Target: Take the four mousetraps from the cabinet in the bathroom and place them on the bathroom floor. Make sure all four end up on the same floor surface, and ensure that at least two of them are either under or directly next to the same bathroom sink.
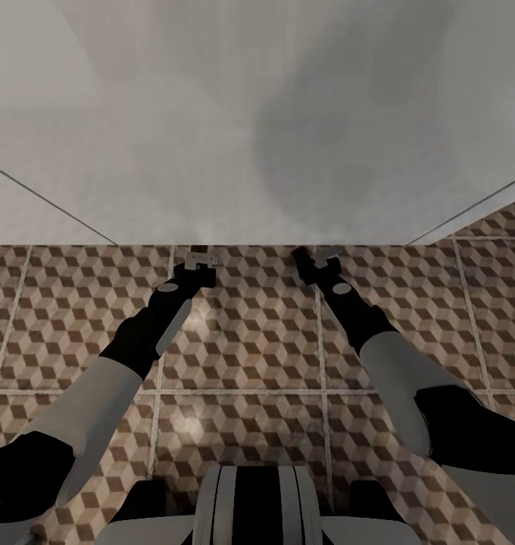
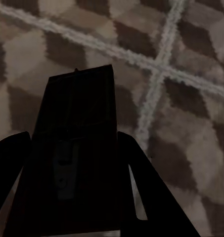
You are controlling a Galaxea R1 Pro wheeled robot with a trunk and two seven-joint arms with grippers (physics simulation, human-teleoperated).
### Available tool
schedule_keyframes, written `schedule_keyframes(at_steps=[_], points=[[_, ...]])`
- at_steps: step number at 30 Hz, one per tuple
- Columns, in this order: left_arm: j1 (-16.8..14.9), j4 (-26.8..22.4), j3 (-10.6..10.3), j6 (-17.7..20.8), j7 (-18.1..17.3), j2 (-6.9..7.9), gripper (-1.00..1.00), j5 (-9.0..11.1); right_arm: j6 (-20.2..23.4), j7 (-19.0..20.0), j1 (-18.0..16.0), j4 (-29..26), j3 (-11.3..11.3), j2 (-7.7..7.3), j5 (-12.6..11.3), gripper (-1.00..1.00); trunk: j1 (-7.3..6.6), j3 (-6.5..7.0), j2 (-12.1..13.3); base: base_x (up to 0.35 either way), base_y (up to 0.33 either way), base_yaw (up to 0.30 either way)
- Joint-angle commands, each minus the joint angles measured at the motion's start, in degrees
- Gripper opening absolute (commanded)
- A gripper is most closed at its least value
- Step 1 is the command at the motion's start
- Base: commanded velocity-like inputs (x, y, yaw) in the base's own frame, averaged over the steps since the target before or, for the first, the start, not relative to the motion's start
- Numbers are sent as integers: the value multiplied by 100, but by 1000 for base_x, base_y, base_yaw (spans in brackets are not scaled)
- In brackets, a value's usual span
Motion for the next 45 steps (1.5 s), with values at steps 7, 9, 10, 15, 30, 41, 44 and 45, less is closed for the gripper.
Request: schedule_keyframes(at_steps=[7,9,10,15,30,41,44,45], points=[[25,-33,-24,25,54,6,-100,39,82,-150,-73,-53,4,46,52,-100,-1,-3,-1,0,0,0],[29,-36,-23,24,54,6,-100,37,119,-156,-84,-65,4,63,52,-100,-1,-3,-1,0,0,0],[30,-35,-23,24,54,6,-100,36,127,-157,-86,-68,4,69,50,-100,-1,-3,-1,0,0,0],[33,-28,-24,24,54,6,-100,35,152,-161,-101,-82,4,86,44,-100,-1,-3,-1,0,0,0],[42,-7,-24,26,54,6,-100,38,188,-161,-109,-363,4,213,36,-100,-1,-3,-1,0,0,0],[74,-23,-24,24,54,6,-100,36,340,-164,-113,-487,4,266,33,-100,-1,-3,-1,0,0,0],[76,-24,-24,24,54,6,-100,37,346,-162,-113,-480,4,291,32,-100,-1,-3,-1,0,0,0],[77,-27,-24,24,54,6,-100,39,348,-162,-113,-468,4,299,30,-100,-1,-3,-1,0,0,0]])
